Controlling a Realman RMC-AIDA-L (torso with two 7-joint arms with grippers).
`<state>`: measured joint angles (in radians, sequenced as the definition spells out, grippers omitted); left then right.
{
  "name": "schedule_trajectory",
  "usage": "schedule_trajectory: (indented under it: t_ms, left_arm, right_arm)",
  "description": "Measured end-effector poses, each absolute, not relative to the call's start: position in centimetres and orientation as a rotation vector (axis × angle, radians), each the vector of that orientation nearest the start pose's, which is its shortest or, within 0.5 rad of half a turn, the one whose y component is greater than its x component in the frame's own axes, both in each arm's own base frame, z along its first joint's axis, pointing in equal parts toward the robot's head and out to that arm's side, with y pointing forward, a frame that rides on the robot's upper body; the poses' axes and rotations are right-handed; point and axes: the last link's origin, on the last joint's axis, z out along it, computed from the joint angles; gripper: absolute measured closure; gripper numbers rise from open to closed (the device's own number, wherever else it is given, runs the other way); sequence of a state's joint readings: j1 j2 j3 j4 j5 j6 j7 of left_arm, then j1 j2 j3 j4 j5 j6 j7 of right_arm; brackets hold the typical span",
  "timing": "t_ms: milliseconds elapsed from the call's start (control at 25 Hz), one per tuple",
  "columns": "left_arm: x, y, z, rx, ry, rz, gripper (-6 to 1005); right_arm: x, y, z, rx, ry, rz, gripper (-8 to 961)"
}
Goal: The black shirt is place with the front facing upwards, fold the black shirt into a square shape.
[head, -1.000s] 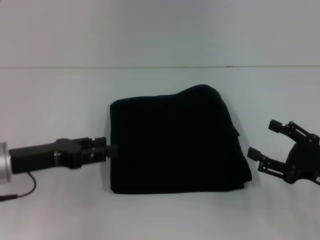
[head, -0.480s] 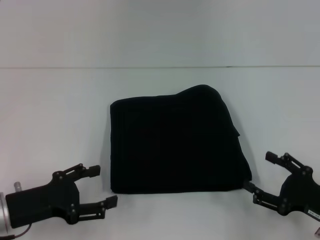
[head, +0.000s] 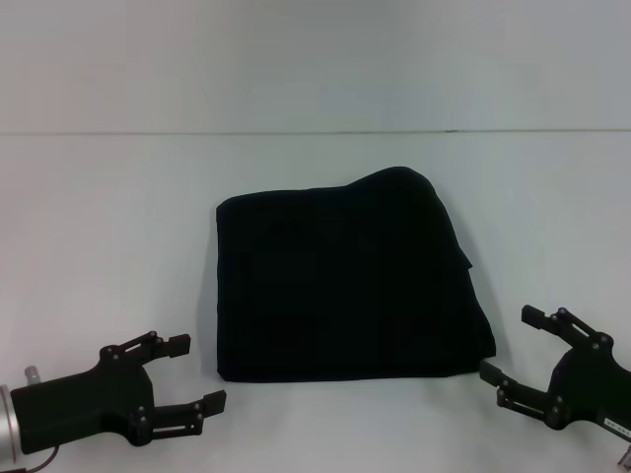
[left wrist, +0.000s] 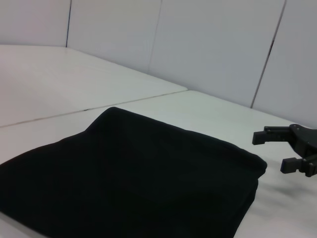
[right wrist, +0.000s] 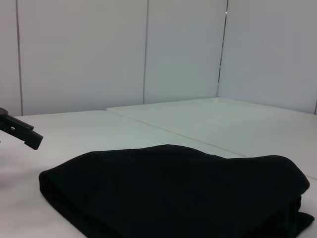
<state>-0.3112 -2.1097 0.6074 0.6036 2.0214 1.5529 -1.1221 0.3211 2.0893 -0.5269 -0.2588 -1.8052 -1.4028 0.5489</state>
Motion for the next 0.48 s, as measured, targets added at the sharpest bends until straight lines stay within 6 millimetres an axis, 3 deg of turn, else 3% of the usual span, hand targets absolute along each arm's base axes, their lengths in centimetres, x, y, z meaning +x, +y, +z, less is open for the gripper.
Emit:
schedule_trajectory:
  t_ms: [480]
  left_arm:
    - [-32.41, 25.75, -1.19, -2.614, -0.64, -0.689, 54]
  right_arm:
    - [33.77, 25.29, -4.29, -2.363, 0.357, 0.668, 15]
